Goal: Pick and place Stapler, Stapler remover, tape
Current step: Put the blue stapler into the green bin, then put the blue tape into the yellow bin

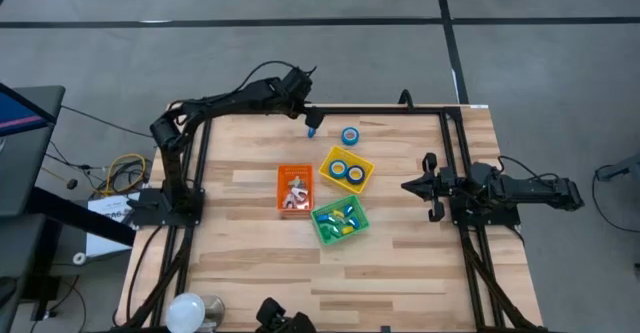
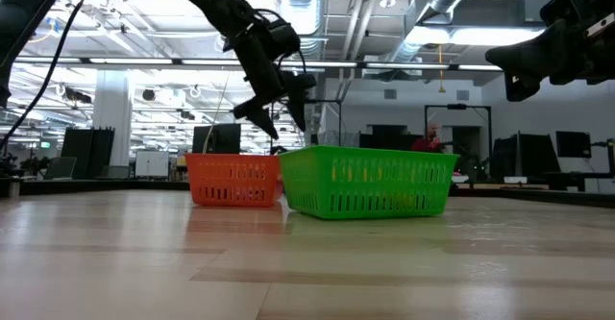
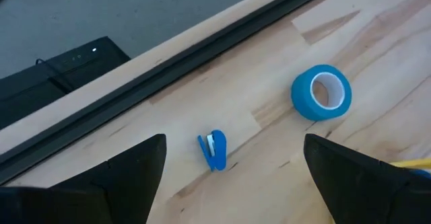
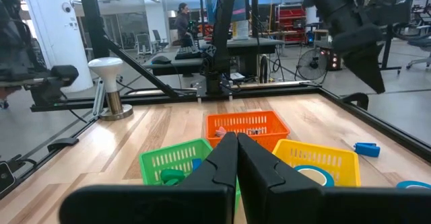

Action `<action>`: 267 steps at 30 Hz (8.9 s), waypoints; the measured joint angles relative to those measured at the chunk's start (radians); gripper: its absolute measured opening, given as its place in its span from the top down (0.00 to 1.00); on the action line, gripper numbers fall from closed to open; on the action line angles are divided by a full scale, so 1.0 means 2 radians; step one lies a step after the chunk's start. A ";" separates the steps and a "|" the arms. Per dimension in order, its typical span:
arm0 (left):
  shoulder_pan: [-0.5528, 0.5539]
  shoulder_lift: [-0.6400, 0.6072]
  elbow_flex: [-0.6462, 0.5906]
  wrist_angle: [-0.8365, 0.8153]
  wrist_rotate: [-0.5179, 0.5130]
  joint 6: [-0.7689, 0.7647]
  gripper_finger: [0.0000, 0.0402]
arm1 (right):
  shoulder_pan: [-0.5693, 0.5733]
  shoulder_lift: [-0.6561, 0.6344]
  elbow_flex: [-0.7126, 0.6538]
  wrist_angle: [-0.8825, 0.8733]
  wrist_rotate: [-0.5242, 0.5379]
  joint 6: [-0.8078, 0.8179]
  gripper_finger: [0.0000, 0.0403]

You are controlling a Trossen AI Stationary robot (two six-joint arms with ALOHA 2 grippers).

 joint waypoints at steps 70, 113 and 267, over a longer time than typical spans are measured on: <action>0.031 0.169 0.161 -0.197 0.056 0.065 0.24 | 0.000 0.000 0.000 0.000 0.000 0.000 1.00; 0.034 0.220 0.196 -0.200 0.066 0.003 0.52 | 0.000 0.000 0.000 0.000 0.000 0.000 1.00; -0.351 0.034 -0.010 -0.027 0.098 -0.099 0.54 | 0.000 0.000 0.000 0.000 0.000 0.000 1.00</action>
